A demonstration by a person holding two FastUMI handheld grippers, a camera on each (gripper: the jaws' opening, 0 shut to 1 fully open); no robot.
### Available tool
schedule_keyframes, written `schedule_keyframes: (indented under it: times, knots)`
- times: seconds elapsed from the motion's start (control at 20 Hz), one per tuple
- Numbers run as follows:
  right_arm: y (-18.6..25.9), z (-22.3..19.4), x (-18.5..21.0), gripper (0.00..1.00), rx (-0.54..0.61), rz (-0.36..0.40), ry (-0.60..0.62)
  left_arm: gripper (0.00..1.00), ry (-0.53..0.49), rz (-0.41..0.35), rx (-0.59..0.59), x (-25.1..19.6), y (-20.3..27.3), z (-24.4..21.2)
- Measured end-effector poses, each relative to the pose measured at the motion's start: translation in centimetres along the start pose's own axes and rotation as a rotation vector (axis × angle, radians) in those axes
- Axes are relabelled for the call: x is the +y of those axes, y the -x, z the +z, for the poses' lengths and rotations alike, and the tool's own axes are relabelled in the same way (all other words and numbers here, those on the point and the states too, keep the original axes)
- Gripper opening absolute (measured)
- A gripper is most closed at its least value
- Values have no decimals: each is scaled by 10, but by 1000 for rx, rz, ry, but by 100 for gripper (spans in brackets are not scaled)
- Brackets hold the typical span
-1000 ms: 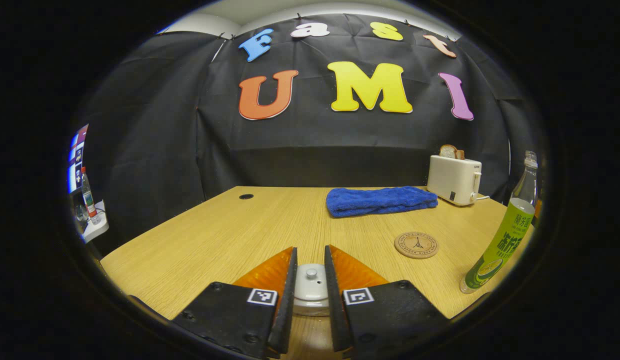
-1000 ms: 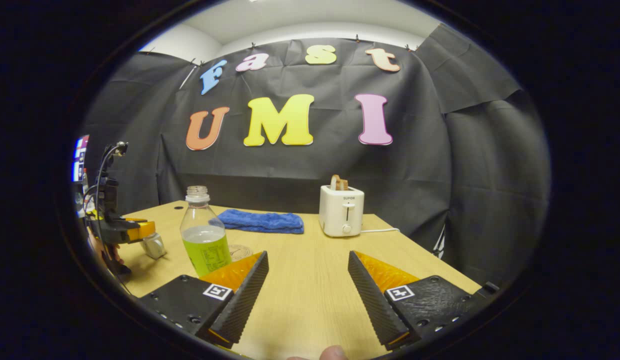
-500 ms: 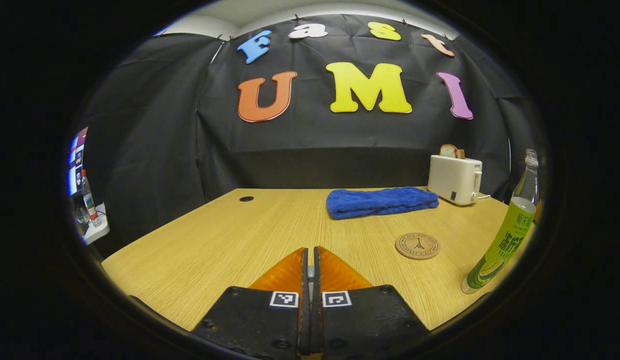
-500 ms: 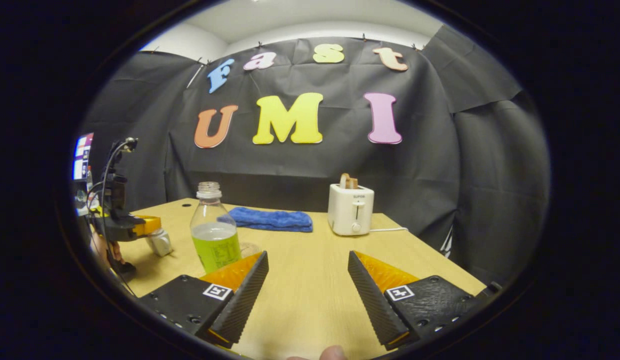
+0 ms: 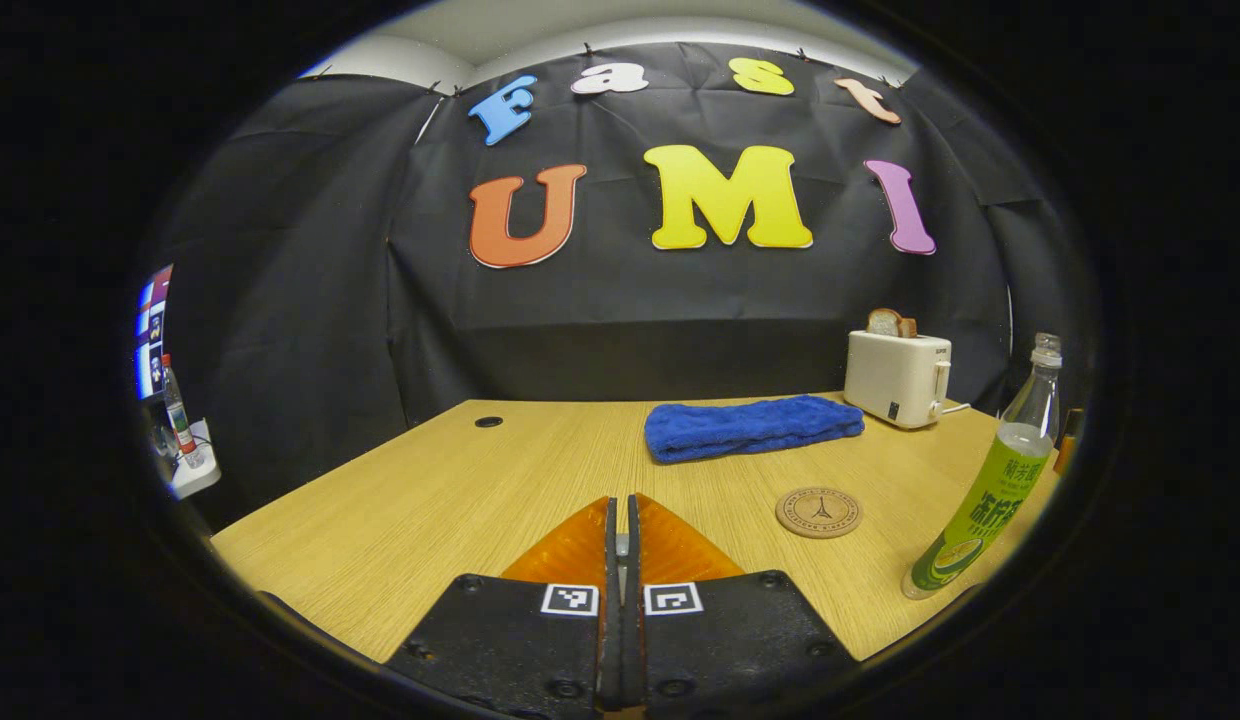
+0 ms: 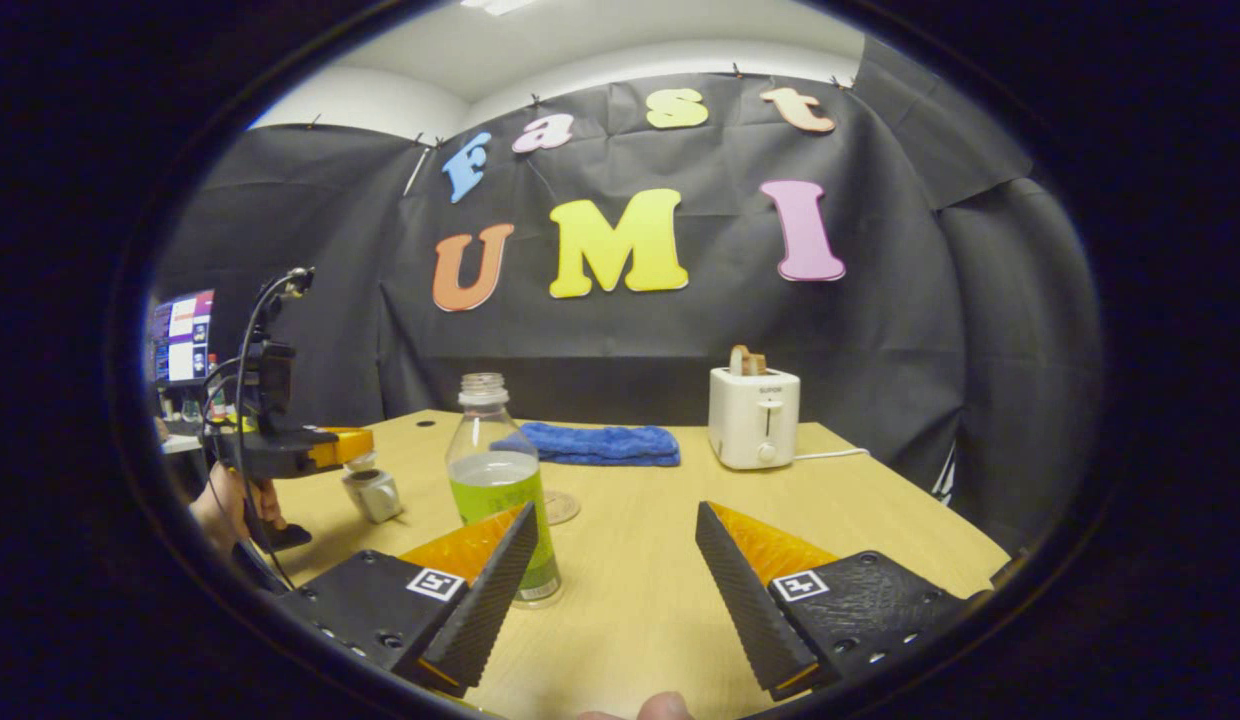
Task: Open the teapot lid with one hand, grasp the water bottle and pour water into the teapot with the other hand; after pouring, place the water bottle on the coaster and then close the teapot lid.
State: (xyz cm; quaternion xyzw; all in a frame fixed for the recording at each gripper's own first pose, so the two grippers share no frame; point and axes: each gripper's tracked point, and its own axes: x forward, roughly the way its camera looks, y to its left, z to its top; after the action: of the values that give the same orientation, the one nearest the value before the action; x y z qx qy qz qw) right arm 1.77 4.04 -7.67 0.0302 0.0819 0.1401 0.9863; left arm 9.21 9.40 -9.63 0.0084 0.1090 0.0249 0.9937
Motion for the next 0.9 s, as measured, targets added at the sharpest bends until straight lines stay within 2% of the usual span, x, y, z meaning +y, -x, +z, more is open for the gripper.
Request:
schedule_keyframes:
  times: [0.15, 0.3, 0.55, 0.9]
  knots:
    - [-1, -6, 21, 95, 9, 51, 14, 2, 23, -15, -31, -1, 16, 9]
    - [-12, -8, 39, 96, 20, 64, 34, 3, 25, -26, -53, 0, 32, 15]
    - [-39, -19, 59, 95, 62, 60, 28, 2, 33, -28, -66, 11, 44, 20]
    - [-61, -18, 65, 95, 66, 2, -7, 2, 30, -12, -78, 24, 54, 20]
